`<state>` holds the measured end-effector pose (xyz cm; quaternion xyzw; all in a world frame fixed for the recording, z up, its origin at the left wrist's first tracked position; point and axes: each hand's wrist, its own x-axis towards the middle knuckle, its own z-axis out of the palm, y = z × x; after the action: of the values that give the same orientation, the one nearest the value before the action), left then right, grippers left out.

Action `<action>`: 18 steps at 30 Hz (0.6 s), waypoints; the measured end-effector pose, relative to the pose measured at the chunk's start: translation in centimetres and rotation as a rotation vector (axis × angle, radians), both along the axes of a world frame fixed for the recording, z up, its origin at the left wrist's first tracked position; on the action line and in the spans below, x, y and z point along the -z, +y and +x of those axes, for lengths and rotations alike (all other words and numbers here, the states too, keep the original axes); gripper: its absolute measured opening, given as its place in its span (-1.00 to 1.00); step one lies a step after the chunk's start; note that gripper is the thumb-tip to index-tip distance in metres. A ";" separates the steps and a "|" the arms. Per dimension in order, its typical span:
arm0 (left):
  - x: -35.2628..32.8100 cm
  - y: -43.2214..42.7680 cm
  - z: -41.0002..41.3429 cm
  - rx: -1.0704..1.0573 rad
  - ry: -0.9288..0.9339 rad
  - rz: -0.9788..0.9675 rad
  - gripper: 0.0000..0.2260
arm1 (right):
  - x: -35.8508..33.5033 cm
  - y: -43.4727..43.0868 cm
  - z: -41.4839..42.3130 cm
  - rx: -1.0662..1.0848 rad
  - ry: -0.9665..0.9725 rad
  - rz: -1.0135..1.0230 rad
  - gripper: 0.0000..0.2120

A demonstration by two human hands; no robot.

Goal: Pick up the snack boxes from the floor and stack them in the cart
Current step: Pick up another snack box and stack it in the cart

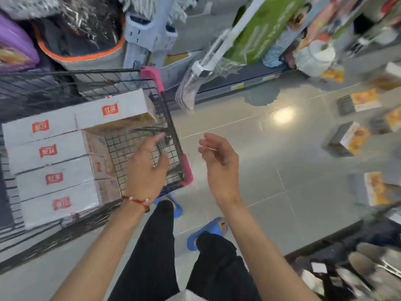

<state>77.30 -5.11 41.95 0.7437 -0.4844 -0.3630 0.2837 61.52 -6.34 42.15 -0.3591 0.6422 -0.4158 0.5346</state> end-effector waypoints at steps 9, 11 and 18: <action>-5.7 4.2 -15.8 0.146 0.114 -0.049 -0.67 | -4.8 8.5 -15.8 0.199 -0.028 -0.030 -0.72; -6.6 4.9 -19.7 0.217 0.155 -0.033 -0.68 | -5.3 10.4 -19.4 0.245 -0.014 -0.034 -0.74; -7.9 5.6 -31.2 0.565 0.203 -0.008 -0.69 | -7.3 14.3 -29.6 0.490 -0.018 -0.052 -0.76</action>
<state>46.08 0.51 49.85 0.5383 -0.6426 -0.4982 0.2216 31.87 7.99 49.48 -0.2027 0.6942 -0.5527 0.4142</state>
